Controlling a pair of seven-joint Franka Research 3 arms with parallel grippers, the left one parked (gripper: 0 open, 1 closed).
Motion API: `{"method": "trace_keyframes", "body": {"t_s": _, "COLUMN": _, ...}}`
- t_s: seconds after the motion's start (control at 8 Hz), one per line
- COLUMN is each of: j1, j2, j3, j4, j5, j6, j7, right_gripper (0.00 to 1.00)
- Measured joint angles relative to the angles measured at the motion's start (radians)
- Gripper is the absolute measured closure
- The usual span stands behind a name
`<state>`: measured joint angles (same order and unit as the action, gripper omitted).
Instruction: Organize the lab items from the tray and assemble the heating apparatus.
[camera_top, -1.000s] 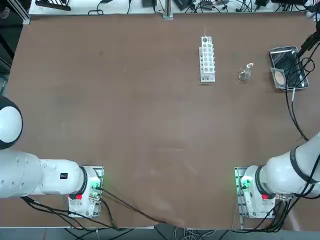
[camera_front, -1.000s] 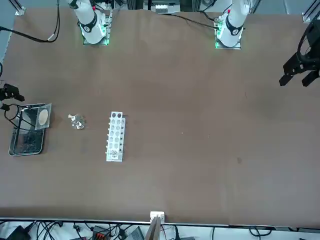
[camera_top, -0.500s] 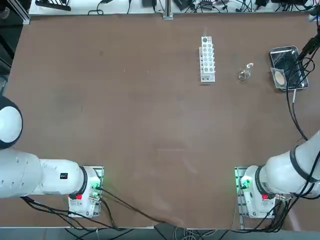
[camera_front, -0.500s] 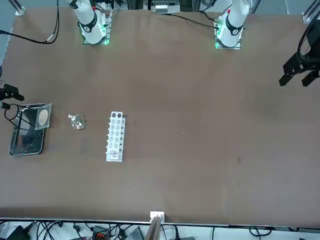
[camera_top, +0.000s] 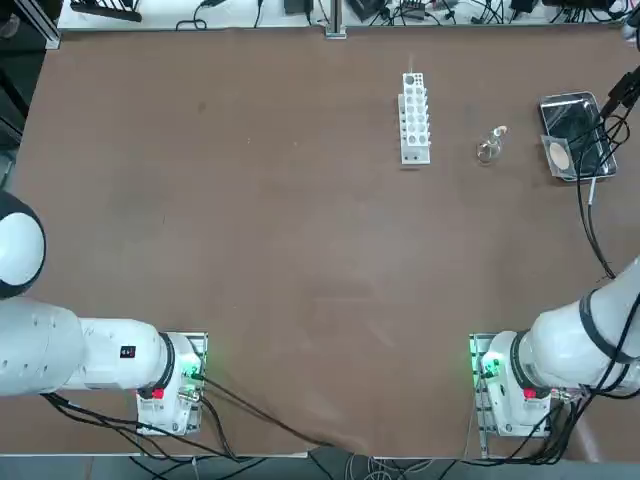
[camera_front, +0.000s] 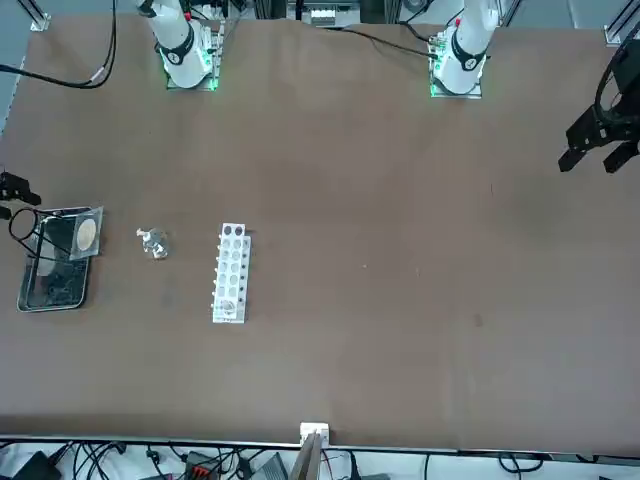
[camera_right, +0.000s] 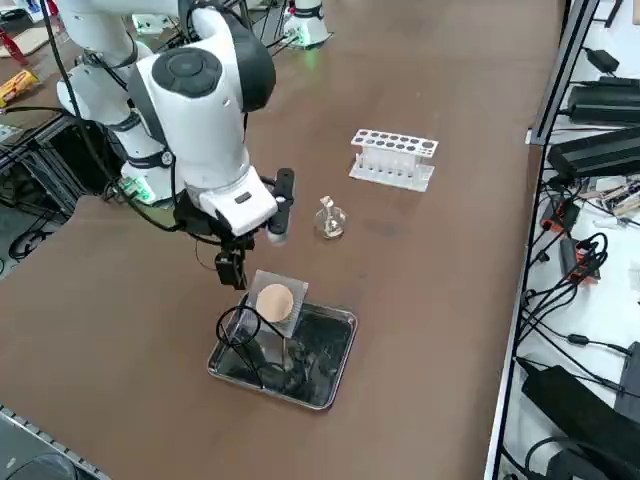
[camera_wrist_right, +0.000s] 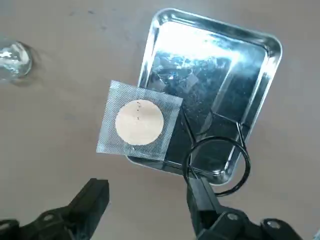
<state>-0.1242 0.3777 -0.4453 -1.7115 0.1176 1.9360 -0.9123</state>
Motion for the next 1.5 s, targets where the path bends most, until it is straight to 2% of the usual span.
{"method": "trace_keyframes", "body": {"t_s": 0.5, "j1": -0.012, "j2": 0.023, "j3": 0.000, "j4": 0.050, "j5": 0.074, "j6": 0.016, "j7": 0.069, "right_gripper": 0.01}}
{"method": "trace_keyframes", "body": {"t_s": 1.12, "j1": -0.036, "j2": 0.095, "j3": 0.001, "j4": 0.085, "j5": 0.083, "j6": 0.020, "j7": 0.078, "right_gripper": 0.00}}
{"method": "trace_keyframes", "body": {"t_s": 1.5, "j1": -0.041, "j2": 0.103, "j3": 0.004, "j4": 0.100, "j5": 0.090, "j6": 0.020, "j7": 0.132, "right_gripper": 0.00}}
